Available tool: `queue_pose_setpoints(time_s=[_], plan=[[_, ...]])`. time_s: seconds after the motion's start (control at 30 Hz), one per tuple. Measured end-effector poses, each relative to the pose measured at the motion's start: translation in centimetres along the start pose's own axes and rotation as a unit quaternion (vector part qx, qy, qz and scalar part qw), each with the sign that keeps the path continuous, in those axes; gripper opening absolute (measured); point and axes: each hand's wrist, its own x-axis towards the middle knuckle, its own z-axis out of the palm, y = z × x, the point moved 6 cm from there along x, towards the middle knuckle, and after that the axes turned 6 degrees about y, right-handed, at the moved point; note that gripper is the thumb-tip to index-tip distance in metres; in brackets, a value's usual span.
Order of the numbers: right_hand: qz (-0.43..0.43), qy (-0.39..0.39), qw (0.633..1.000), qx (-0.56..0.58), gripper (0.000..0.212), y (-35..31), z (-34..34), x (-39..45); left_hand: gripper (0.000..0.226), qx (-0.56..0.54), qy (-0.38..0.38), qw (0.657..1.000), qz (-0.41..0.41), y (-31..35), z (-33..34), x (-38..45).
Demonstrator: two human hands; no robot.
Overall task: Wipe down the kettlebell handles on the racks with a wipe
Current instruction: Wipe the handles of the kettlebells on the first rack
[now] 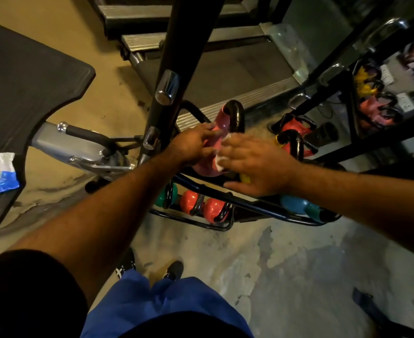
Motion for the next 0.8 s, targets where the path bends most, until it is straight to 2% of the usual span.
queue_pose_setpoints(time_s=[0.07,0.13,0.23,0.37,0.4,0.5,0.53,0.63,0.67,0.77,0.8], plan=[[-0.028,-0.026,0.999,-0.006,0.047,-0.3,0.4,-0.1,0.061,-0.003,0.004,1.000,-0.003,-0.2,0.1,-0.1],[0.014,-0.027,0.999,-0.035,0.049,1.6,-0.4,0.9,0.060,-0.026,0.009,1.000,0.002,-0.3,0.2,-0.1],[0.085,-0.041,0.994,-0.053,0.064,2.8,-1.1,1.3,0.060,-0.086,0.009,0.996,-0.019,-0.6,0.1,-0.2],[0.017,-0.085,0.996,-0.025,0.067,0.4,0.0,-0.5,0.059,0.003,-0.004,1.000,0.005,-0.2,0.1,-0.1],[0.027,-0.090,0.995,-0.022,0.068,1.3,-0.2,-0.2,0.059,0.002,-0.004,1.000,0.002,-0.2,0.2,-0.1],[0.136,-0.084,0.987,-0.015,0.079,5.1,-1.2,1.5,0.058,0.009,0.009,1.000,-0.005,-0.1,0.3,-0.1],[0.133,-0.093,0.987,-0.010,0.082,5.2,-1.4,2.0,0.059,0.013,0.008,1.000,-0.009,0.0,0.3,-0.2],[0.035,-0.110,0.993,0.004,0.082,4.6,-0.9,2.1,0.058,-0.016,0.024,1.000,-0.005,0.1,0.0,-0.3],[0.031,-0.107,0.994,0.014,0.083,5.2,-1.1,2.1,0.058,-0.010,0.019,1.000,-0.008,0.3,0.0,-0.4],[0.103,-0.105,0.988,0.047,0.099,8.0,-1.7,3.2,0.061,0.040,0.015,0.999,-0.010,0.6,-0.2,-0.5],[0.094,-0.117,0.987,0.050,0.100,7.9,-1.6,3.5,0.061,0.043,0.016,0.999,-0.010,0.6,-0.2,-0.5]])
